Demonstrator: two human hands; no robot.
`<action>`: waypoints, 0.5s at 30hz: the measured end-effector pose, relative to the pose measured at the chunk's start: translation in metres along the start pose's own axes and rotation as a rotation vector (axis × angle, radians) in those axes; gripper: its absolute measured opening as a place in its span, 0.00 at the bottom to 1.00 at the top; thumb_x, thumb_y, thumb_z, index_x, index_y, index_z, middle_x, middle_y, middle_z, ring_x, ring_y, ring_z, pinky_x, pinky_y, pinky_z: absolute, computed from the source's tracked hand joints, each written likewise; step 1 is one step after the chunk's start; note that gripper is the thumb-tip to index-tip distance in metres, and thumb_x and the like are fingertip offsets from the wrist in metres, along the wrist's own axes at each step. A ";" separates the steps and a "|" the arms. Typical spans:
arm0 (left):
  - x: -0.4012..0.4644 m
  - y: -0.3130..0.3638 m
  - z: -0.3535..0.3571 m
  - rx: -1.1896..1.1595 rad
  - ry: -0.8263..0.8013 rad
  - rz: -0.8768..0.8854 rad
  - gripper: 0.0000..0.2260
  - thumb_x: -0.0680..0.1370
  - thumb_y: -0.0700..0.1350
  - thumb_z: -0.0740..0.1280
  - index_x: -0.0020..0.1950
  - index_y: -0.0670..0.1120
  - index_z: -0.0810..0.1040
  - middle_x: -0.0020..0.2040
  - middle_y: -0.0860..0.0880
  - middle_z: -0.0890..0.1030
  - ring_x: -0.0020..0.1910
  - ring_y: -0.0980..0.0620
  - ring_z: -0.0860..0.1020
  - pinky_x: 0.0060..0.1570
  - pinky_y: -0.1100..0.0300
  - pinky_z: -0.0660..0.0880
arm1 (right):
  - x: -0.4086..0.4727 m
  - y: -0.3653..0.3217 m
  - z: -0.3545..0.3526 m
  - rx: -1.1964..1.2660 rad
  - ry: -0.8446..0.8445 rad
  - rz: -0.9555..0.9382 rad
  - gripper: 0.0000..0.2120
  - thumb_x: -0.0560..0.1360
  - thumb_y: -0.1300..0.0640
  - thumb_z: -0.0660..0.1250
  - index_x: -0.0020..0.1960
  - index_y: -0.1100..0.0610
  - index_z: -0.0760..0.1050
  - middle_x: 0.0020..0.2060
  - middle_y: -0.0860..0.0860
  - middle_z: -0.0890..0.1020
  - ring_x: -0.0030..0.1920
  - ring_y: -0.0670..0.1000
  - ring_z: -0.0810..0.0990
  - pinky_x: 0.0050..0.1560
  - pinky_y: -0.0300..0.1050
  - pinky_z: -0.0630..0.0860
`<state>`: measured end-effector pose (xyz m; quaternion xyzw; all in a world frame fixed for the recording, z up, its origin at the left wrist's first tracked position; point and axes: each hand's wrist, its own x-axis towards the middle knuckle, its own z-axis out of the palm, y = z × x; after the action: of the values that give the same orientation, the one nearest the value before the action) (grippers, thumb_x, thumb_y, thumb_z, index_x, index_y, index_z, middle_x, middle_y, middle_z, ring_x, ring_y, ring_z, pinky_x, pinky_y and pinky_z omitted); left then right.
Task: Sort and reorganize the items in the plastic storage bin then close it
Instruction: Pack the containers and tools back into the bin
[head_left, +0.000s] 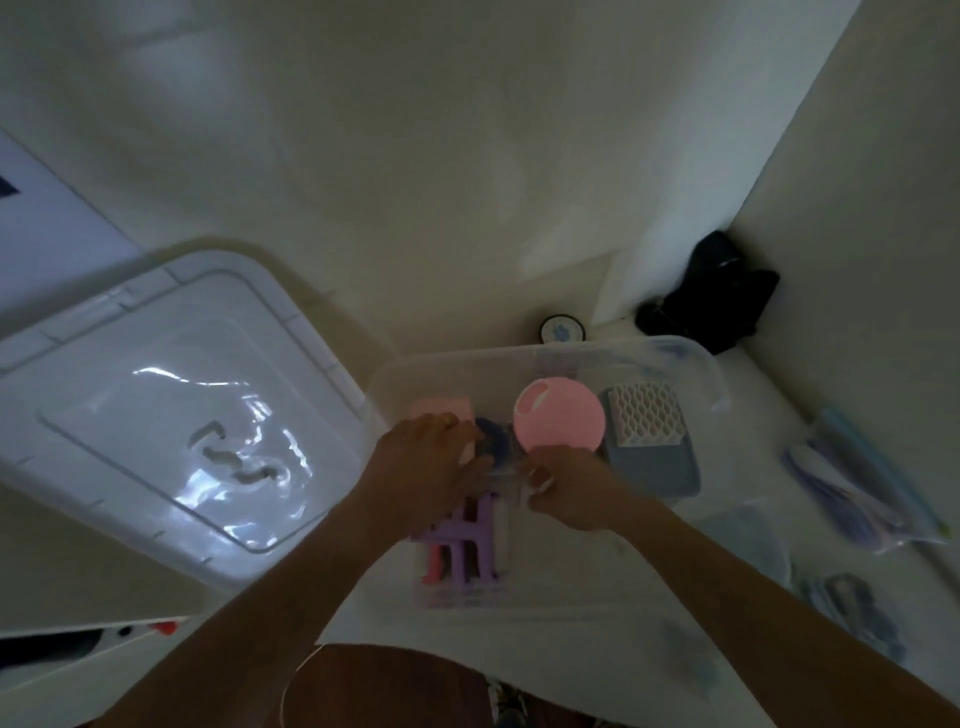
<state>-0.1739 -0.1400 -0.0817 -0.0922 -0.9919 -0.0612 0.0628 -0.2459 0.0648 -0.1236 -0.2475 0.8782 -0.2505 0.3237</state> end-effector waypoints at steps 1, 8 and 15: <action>0.013 0.001 0.000 0.002 0.109 -0.010 0.18 0.76 0.56 0.59 0.50 0.47 0.84 0.45 0.46 0.84 0.41 0.44 0.82 0.39 0.52 0.80 | -0.001 -0.004 -0.018 0.048 0.109 -0.014 0.14 0.72 0.60 0.71 0.57 0.54 0.80 0.50 0.52 0.83 0.48 0.51 0.81 0.53 0.40 0.76; 0.141 -0.006 0.031 -0.120 0.059 -0.247 0.19 0.79 0.54 0.54 0.59 0.47 0.79 0.52 0.42 0.81 0.50 0.39 0.79 0.48 0.45 0.79 | 0.075 0.002 -0.129 0.012 0.561 0.168 0.11 0.73 0.47 0.68 0.50 0.52 0.81 0.49 0.51 0.84 0.51 0.54 0.82 0.53 0.48 0.79; 0.193 -0.015 0.071 -0.338 -0.214 -0.420 0.16 0.83 0.50 0.55 0.65 0.48 0.75 0.63 0.43 0.79 0.62 0.41 0.76 0.61 0.49 0.73 | 0.164 0.017 -0.128 -0.182 0.169 0.343 0.15 0.64 0.45 0.71 0.42 0.54 0.72 0.45 0.52 0.80 0.42 0.54 0.77 0.43 0.43 0.73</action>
<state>-0.3731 -0.1113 -0.1272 0.1002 -0.9659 -0.2273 -0.0727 -0.4483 0.0153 -0.1215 -0.1008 0.9504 -0.1315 0.2631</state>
